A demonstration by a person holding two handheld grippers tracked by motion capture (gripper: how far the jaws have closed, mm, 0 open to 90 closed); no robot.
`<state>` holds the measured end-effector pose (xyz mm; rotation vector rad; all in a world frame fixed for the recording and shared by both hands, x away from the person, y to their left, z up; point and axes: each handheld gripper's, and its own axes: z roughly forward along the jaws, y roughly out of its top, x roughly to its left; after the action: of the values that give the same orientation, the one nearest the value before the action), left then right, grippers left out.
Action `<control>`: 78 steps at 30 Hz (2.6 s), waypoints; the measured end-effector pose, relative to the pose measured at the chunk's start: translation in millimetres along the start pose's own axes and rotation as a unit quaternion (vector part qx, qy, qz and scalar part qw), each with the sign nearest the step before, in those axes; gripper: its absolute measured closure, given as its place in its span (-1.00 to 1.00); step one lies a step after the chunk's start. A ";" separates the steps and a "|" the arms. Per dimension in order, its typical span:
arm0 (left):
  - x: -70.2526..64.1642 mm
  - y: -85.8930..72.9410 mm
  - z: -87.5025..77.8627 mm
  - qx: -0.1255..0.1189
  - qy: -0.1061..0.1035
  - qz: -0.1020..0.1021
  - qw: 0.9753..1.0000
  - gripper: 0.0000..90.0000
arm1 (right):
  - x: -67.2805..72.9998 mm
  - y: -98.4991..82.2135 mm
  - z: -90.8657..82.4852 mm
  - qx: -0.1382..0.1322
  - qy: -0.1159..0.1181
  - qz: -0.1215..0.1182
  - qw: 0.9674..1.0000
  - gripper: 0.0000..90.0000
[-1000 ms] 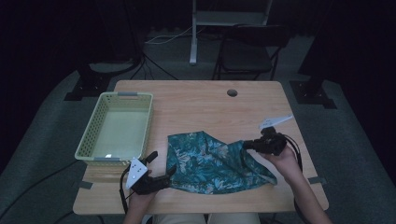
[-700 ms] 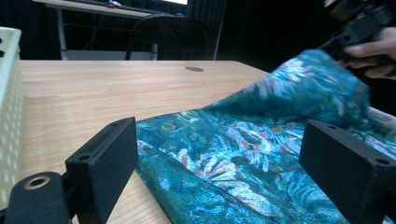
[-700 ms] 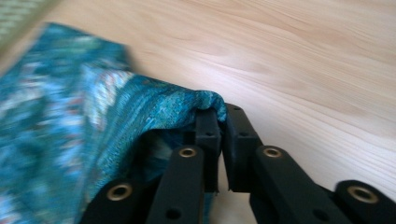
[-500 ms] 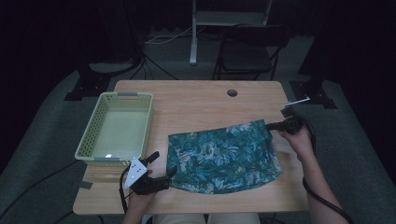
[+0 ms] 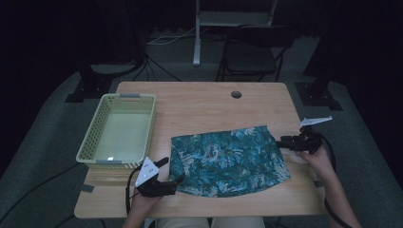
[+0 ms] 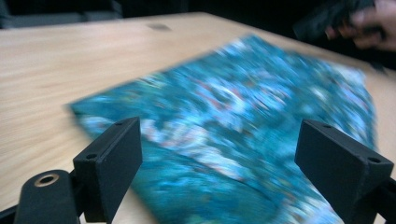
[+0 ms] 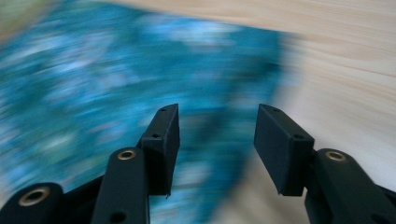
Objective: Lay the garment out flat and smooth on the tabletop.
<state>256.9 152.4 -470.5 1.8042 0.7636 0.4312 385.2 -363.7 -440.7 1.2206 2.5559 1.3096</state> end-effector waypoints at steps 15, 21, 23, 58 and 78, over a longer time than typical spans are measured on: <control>-44.4 31.5 59.1 0.194 -0.060 0.104 0.974 -0.39 | 81.6 -33.7 29.5 0.128 -0.053 -0.226 0.964 0.10; -47.3 29.0 73.0 0.228 -0.055 0.141 0.962 -0.16 | 89.6 -27.1 36.6 0.140 -0.062 -0.271 0.950 0.49; -45.9 28.2 73.6 0.230 -0.053 0.146 0.961 -0.06 | 91.9 -26.0 38.1 0.146 -0.058 -0.275 0.949 0.65; 46.1 41.2 81.6 0.202 -0.083 -0.079 0.973 1.00 | 17.6 9.7 62.8 0.084 0.066 0.095 0.990 0.99; -12.4 66.7 52.0 0.239 -0.147 0.020 0.960 1.00 | 84.6 -12.4 -11.1 0.068 0.047 -0.011 0.996 0.99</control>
<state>299.5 93.2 -426.0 2.2729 0.6579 -0.0091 314.8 -320.5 -415.8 1.1730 2.7583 1.2355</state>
